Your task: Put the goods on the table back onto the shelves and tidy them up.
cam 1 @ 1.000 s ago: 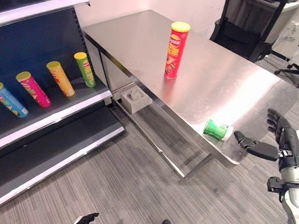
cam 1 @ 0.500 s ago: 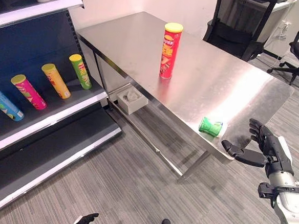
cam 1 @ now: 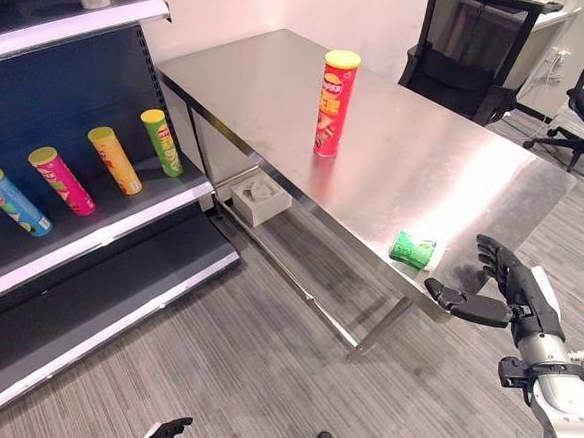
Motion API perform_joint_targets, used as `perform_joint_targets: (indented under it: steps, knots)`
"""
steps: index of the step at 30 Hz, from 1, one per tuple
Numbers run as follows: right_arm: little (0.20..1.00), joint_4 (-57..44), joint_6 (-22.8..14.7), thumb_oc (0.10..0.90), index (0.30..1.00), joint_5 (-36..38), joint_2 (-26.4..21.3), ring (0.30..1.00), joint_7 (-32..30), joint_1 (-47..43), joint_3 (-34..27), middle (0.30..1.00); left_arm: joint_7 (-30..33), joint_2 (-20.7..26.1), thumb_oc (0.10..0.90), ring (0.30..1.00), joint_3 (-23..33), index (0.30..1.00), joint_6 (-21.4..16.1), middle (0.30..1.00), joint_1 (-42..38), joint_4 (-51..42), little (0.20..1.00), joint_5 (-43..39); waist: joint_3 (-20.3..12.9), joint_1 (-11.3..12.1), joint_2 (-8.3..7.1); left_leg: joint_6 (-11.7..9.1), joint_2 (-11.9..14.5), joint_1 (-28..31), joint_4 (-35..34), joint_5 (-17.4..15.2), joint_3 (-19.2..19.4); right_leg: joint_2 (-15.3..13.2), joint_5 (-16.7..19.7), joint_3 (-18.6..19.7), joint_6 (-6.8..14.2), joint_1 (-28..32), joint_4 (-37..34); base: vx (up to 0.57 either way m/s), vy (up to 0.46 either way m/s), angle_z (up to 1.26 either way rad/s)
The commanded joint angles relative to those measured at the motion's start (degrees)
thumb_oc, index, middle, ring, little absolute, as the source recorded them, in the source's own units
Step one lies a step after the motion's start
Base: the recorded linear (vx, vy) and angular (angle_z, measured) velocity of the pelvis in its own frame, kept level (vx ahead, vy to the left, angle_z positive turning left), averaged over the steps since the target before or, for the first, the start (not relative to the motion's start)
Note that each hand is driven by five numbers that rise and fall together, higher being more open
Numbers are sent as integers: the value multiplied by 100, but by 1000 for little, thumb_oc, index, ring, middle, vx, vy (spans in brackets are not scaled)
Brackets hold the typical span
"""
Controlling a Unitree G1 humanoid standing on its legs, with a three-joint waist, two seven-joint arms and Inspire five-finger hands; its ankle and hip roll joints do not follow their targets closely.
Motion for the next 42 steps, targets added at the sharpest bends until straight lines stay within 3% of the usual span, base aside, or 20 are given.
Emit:
perform_joint_targets:
  steps: [1,6,9,22,42]
  knots:
    - [900,58,-358,800,900,-147,-444,900,-271,-810,-57,900,-15,510,800,900,-35,900,-163,900,-266,159,900,61,-172,242,-390,-196,121,119,19,-270,63,-542,-332,-85,570,386,80,9,-29,3]
    - [900,146,-322,800,900,-282,-638,900,-277,-876,12,900,2,524,800,900,-57,900,-161,900,-272,144,900,36,-156,262,-396,-206,125,85,19,-252,32,-544,-334,-121,566,387,80,9,-27,10]
    - [900,166,-268,800,900,-541,-1075,900,-179,-748,-48,900,-1,576,800,900,-45,900,-172,900,-278,133,900,39,-115,252,-421,-225,129,19,19,-216,-22,-543,-334,-159,569,375,80,7,-33,12]
    - [900,325,-306,800,900,-663,-1683,900,17,-767,64,900,-15,633,800,900,-92,900,-218,900,-265,105,900,76,-100,235,-456,-251,156,-25,19,-190,-33,-531,-321,-182,575,336,80,0,-3,1]
    - [900,579,-298,800,900,-740,-2007,900,108,-1302,676,900,-20,659,800,900,-204,900,-244,900,-305,156,900,83,-61,335,-531,-263,154,-111,19,-147,-92,-516,-308,-220,572,306,80,0,0,1]
